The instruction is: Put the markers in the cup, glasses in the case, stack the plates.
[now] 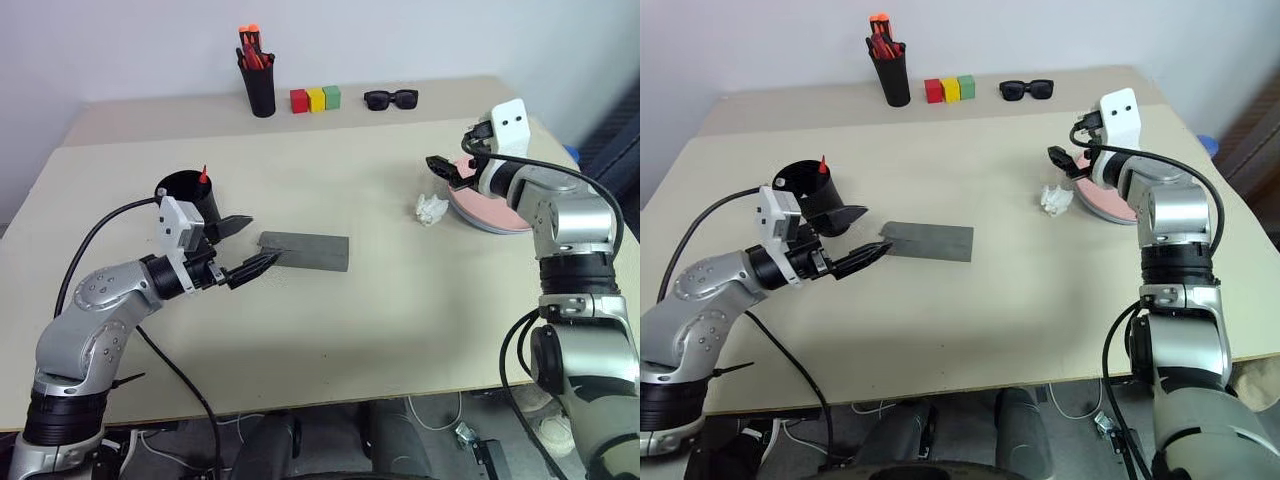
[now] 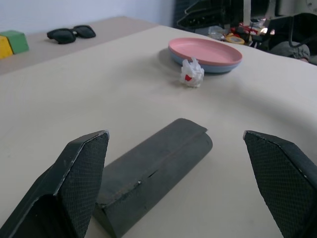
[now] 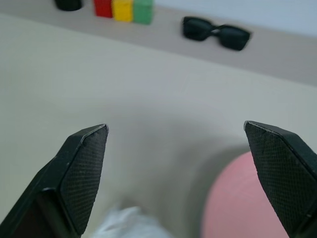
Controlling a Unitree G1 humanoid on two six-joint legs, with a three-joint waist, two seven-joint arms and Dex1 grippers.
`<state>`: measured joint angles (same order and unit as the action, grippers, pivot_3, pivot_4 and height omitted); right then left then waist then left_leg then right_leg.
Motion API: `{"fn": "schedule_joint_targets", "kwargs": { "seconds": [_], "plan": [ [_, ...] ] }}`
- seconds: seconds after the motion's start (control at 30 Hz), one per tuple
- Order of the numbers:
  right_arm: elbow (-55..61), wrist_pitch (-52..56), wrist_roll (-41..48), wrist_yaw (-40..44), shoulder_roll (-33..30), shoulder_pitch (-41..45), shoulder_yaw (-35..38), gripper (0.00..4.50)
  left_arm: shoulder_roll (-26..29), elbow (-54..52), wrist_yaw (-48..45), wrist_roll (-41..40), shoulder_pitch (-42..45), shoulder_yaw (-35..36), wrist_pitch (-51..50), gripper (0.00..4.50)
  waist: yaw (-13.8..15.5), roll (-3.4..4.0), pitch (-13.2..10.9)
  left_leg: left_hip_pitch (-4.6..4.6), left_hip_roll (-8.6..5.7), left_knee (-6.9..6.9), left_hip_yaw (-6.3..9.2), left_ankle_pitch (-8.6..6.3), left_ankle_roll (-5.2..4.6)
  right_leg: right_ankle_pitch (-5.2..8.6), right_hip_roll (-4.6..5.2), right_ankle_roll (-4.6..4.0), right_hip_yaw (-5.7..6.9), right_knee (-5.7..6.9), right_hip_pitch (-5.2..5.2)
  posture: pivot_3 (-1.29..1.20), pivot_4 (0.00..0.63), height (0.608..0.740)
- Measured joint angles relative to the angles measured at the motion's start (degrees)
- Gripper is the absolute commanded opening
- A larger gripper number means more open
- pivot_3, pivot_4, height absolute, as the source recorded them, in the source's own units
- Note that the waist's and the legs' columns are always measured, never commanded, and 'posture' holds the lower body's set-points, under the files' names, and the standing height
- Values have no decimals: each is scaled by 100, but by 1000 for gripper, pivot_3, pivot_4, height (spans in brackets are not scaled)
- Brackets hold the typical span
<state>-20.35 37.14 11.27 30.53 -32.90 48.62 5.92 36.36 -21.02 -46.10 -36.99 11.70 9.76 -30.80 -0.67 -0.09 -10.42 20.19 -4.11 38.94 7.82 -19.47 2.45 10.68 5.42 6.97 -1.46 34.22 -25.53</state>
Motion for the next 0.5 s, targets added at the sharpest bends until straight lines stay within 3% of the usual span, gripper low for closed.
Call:
{"fn": "schedule_joint_targets", "kwargs": {
  "seconds": [0.37,0.47,0.5],
  "plan": [
    [336,61,-270,281,36,-776,-720,4477,-3,2,11,-4,22,-1,-29,4500,-35,1,0,-1,0,1,-3,0,0,-5,0,-2,0,2,-3,0,150,740],
    [201,-91,-346,313,110,-776,-808,3679,-2,-13,31,-8,-5,0,-49,4500,-32,1,0,-2,0,3,-3,0,0,-6,0,-3,0,2,-3,0,150,740],
    [124,-137,-374,314,142,-776,-825,3196,-1,-24,44,-13,-11,4,-84,4500,-31,1,0,-1,0,3,-3,0,0,-6,0,-3,0,2,-3,0,150,740]
  ]
}}
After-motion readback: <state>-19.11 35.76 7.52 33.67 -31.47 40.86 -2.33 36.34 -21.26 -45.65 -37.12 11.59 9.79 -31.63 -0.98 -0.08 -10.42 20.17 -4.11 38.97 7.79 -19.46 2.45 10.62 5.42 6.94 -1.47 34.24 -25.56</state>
